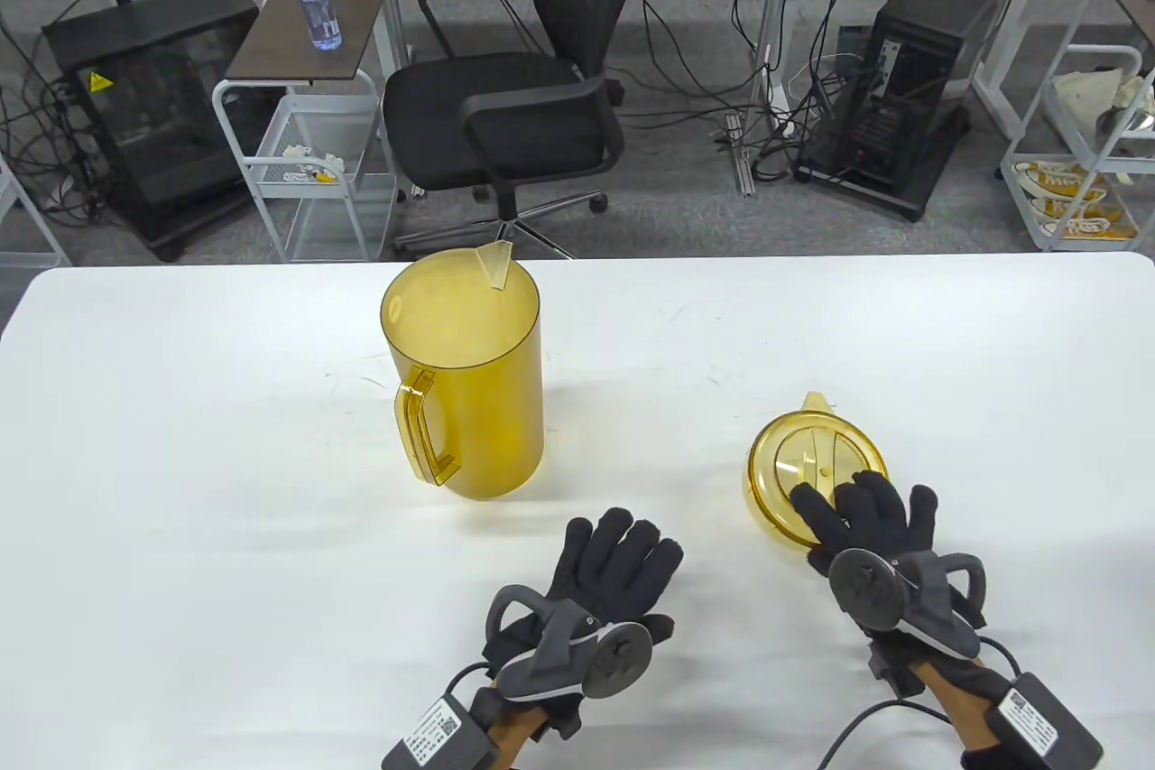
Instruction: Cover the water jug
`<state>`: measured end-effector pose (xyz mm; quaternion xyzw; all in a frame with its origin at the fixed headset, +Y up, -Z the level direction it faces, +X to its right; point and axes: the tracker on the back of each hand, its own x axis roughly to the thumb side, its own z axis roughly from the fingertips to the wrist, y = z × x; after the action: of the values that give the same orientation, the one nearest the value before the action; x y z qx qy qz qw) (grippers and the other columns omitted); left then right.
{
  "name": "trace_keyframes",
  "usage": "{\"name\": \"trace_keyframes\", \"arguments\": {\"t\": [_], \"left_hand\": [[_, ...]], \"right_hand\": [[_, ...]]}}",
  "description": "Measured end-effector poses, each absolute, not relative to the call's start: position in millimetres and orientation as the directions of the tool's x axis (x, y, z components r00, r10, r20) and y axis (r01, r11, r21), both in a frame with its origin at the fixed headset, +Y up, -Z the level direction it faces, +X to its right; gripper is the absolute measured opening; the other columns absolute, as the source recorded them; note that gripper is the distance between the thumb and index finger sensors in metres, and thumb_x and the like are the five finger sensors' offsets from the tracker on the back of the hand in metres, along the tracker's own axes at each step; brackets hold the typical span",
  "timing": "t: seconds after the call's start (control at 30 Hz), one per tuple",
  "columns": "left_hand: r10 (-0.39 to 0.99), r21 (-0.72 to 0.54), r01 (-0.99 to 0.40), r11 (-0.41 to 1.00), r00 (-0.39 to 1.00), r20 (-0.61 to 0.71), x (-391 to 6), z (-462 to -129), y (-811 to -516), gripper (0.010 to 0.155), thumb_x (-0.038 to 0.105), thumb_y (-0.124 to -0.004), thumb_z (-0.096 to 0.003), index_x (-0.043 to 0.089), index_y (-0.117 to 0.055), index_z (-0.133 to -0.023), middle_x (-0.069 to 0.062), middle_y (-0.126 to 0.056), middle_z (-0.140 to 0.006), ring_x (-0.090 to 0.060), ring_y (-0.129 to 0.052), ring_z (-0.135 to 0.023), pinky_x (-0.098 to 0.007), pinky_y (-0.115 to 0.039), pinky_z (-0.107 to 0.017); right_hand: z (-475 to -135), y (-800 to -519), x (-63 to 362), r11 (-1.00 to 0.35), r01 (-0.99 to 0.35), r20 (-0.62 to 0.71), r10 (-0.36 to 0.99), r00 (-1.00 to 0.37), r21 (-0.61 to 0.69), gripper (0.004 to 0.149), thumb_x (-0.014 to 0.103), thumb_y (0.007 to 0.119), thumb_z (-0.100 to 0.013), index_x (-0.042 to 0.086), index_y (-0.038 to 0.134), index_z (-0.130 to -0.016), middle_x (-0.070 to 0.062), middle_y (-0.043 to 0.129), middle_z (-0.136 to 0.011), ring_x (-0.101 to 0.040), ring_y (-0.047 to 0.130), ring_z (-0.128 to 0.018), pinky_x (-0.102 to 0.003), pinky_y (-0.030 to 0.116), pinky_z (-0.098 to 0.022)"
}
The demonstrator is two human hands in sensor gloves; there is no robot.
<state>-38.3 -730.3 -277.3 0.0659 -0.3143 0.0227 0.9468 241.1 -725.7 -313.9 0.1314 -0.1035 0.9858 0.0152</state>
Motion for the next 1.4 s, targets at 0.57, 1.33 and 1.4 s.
{"name": "trace_keyframes", "arguments": {"t": [0.57, 1.33, 1.4], "left_hand": [[-0.047, 0.173, -0.074, 0.982, 0.793, 0.607, -35, -271, -727, 0.077, 0.055, -0.059, -0.0551, 0.035, -0.02, -0.118, -0.007, -0.019, -0.131, -0.036, -0.013, -0.118, -0.066, -0.022, -0.085], [-0.096, 0.189, -0.031, 0.982, 0.771, 0.629, -30, -267, -727, 0.07, 0.052, -0.07, -0.0479, 0.038, -0.048, -0.113, -0.006, -0.024, -0.13, -0.034, -0.015, -0.119, -0.067, -0.023, -0.085], [-0.106, 0.194, -0.025, 0.981, 0.766, 0.634, -30, -266, -727, 0.069, 0.05, -0.071, -0.0468, 0.039, -0.05, -0.111, -0.004, -0.028, -0.129, -0.034, -0.016, -0.119, -0.067, -0.023, -0.085]], "right_hand": [[-278, -725, 198, -0.974, -0.054, 0.547, -0.078, -0.834, -0.221, 0.073, 0.036, 0.08, -0.047, 0.049, 0.042, -0.108, -0.006, 0.059, -0.111, -0.037, 0.042, -0.112, -0.077, 0.035, -0.072], [-265, -723, 190, -0.969, -0.117, 0.708, -0.075, -0.702, -0.219, 0.072, 0.032, 0.082, -0.045, 0.052, 0.045, -0.104, -0.003, 0.059, -0.113, -0.033, 0.043, -0.113, -0.07, 0.041, -0.076], [-264, -722, 189, -0.964, -0.119, 0.706, -0.087, -0.703, -0.238, 0.073, 0.033, 0.083, -0.046, 0.051, 0.045, -0.105, -0.002, 0.059, -0.114, -0.034, 0.044, -0.112, -0.07, 0.041, -0.076]]}}
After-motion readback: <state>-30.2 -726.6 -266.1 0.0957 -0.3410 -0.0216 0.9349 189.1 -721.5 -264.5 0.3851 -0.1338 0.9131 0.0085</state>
